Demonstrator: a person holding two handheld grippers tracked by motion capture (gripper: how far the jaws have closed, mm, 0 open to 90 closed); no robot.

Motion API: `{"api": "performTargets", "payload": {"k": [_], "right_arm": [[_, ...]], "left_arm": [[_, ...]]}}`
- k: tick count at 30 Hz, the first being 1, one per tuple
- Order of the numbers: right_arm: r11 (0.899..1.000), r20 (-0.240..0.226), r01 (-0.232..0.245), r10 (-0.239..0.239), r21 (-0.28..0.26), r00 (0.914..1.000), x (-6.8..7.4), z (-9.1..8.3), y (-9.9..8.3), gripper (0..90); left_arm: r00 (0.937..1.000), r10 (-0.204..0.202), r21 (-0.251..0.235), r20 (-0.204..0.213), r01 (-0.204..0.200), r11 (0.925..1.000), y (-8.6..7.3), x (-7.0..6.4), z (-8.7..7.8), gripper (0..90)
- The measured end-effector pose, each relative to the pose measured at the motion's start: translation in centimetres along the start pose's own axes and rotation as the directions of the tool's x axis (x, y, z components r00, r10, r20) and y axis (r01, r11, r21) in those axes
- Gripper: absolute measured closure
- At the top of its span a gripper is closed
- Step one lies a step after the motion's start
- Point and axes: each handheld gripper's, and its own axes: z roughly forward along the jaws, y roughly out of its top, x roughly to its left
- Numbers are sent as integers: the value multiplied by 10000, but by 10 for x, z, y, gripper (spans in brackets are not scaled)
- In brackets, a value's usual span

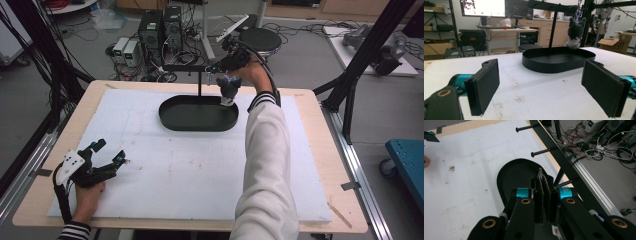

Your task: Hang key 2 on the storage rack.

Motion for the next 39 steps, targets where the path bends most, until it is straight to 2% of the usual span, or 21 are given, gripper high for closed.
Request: {"api": "performTargets", "payload": {"k": [7,23,33,39], "right_arm": [[9999,-25,-139,139,8,9999,-2,7,-3,881],[9978,75,-29,24,659,10000,-1,23,-4,881],[9957,515,-68,21,926,9987,-2,30,-4,881],[9966,747,-159,99,803,9972,-4,30,-4,881]], "left_arm": [[10000,9,0,1,-9,10000,0,0,0,152],[10000,26,-4,0,-26,10000,0,0,0,152],[10000,16,-15,8,-16,10000,0,0,0,152],[10000,-8,8,10,8,10000,0,0,0,152]]}}
